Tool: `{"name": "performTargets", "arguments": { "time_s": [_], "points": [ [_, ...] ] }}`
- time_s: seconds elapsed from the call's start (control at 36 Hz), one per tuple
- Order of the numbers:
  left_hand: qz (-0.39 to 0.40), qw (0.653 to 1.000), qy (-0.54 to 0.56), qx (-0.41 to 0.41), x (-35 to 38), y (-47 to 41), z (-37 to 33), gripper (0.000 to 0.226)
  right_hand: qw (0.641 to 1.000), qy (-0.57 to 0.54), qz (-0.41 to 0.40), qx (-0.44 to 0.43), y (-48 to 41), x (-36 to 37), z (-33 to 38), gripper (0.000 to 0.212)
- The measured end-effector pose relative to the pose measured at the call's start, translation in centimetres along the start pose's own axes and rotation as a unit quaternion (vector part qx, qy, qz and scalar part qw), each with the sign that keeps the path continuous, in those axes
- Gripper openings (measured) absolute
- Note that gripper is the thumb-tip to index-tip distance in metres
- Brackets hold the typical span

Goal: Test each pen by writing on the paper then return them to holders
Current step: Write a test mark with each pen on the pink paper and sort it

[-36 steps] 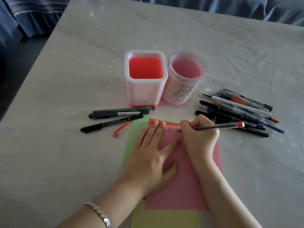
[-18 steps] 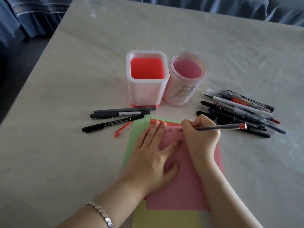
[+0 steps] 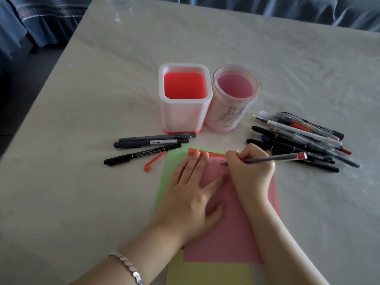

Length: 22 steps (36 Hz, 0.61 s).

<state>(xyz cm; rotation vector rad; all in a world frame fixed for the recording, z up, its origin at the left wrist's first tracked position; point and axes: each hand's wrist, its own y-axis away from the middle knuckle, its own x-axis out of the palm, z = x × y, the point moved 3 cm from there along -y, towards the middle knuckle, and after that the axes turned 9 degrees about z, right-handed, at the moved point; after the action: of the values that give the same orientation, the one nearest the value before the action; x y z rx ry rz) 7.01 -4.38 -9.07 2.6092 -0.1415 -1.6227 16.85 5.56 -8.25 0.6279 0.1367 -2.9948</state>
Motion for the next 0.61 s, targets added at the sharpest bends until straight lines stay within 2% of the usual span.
{"name": "performTargets", "arguments": {
  "time_s": [0.33, 0.42, 0.61],
  "points": [
    [-0.01, 1.0, -0.007, 0.005, 0.2, 0.0, 0.2, 0.051, 0.999, 0.005, -0.032, -0.004, 0.1, -0.4, 0.2, 0.037],
    [-0.019, 1.0, -0.007, 0.01, 0.3, 0.0, 0.1, 0.049, 0.998, -0.035, -0.054, 0.018, 0.1, -0.8, 0.4, 0.041],
    [-0.013, 0.999, -0.035, 0.02, 0.4, 0.0, 0.3, 0.048, 0.991, -0.111, -0.043, 0.058, 0.7, -2.9, 0.8, 0.029]
  ]
}}
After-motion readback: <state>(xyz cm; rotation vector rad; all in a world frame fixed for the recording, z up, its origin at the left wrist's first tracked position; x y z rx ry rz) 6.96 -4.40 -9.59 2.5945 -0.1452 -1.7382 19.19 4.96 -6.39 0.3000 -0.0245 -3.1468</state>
